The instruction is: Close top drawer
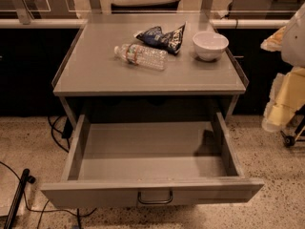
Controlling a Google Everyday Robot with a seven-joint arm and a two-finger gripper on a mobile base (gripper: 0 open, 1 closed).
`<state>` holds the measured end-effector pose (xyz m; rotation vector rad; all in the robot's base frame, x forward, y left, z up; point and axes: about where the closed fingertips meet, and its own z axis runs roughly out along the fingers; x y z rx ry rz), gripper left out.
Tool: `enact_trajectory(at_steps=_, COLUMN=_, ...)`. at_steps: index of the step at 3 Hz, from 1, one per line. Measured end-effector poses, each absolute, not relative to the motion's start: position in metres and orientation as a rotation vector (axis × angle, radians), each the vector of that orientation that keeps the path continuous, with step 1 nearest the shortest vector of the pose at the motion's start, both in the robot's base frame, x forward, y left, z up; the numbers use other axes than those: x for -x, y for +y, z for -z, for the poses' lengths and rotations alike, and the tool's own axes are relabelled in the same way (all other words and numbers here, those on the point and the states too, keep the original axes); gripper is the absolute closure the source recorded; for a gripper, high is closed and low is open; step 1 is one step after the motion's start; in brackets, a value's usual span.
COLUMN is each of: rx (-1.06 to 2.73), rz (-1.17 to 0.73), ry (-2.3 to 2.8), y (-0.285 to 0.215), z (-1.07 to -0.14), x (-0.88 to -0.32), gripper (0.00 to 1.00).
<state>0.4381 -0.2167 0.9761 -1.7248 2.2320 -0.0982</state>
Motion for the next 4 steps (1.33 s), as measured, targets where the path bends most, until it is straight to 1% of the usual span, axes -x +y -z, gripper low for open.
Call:
enact_trajectory(at_steps=1, rx=1.706, rz=0.109, ry=2.221, y=-0.219, z=-0.977, x=-0.434, gripper=0.00)
enact_trajectory(at_steps=2, rx=1.688, rz=0.067, ry=2.167, y=-0.216, z=-0.968, x=-0.406, gripper=0.00)
enact_trajectory(at_steps=3, rx=1.678, rz=-0.034, ry=2.100, y=-0.203, z=-0.951, x=-0.365, gripper=0.00)
enact_trajectory(at_steps=4, rx=1.665, rz=-0.142, ry=2.062, y=-0.192, z=-0.924, x=-0.343, gripper=0.15)
